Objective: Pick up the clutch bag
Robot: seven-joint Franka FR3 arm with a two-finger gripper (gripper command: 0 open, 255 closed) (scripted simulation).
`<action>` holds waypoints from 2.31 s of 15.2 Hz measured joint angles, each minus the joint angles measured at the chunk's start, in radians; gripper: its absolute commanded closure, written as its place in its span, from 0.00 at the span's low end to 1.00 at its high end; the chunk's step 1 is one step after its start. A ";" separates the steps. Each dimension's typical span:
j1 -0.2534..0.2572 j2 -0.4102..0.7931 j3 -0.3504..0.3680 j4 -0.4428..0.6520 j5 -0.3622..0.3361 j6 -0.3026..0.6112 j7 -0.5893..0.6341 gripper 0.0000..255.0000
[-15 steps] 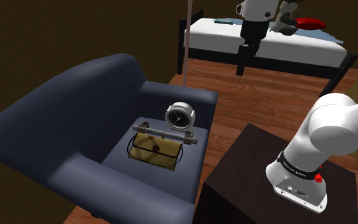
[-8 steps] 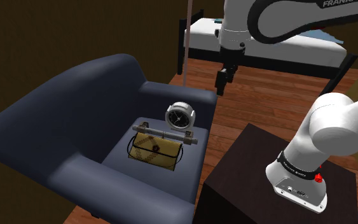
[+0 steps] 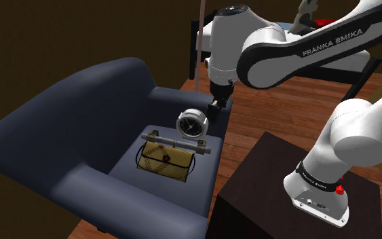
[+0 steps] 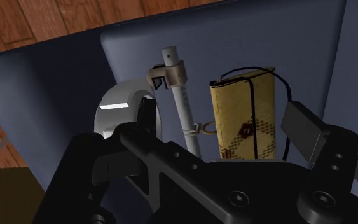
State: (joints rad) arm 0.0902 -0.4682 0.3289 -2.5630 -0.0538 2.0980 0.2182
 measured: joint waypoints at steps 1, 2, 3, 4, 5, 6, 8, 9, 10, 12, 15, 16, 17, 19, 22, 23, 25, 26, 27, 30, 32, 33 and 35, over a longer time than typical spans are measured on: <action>0.000 0.030 0.020 -0.002 -0.012 0.033 0.021 0.00; -0.003 0.063 0.039 0.001 -0.027 0.062 0.042 0.00; -0.006 0.092 0.056 0.005 -0.044 0.088 0.061 0.00; -0.011 0.135 0.081 0.020 -0.066 0.114 0.092 0.00; -0.019 0.184 0.103 0.031 -0.096 0.147 0.125 0.00; -0.025 0.222 0.121 0.037 -0.125 0.174 0.154 0.00; -0.041 0.308 0.153 0.069 -0.199 0.216 0.217 0.00; -0.044 0.349 0.170 0.076 -0.240 0.239 0.257 0.00; -0.047 0.398 0.185 0.093 -0.289 0.257 0.303 0.00; -0.046 0.484 0.199 0.125 -0.387 0.280 0.384 0.00; -0.018 0.627 0.197 0.201 -0.542 0.288 0.508 0.00; -0.004 0.665 0.191 0.221 -0.586 0.288 0.541 0.00; 0.013 0.719 0.179 0.260 -0.635 0.283 0.574 0.00; 0.054 0.810 0.157 0.325 -0.716 0.272 0.633 0.00; 0.122 0.939 0.117 0.418 -0.822 0.260 0.707 0.00; 0.149 0.990 0.102 0.460 -0.854 0.253 0.730 0.00; 0.182 1.058 0.070 0.526 -0.906 0.232 0.754 0.00; 0.193 1.081 0.060 0.545 -0.923 0.230 0.764 0.00; 0.202 1.105 0.052 0.565 -0.934 0.222 0.773 0.00; 0.215 1.143 0.038 0.590 -0.960 0.229 0.793 0.00; 0.225 1.178 0.028 0.612 -0.980 0.227 0.813 0.00; 0.228 1.193 0.025 0.624 -0.986 0.224 0.816 0.00; 0.225 1.204 0.023 0.626 -0.996 0.240 0.820 1.00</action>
State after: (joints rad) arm 0.3155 0.7362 0.3517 -1.9373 -1.0499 2.3384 1.0380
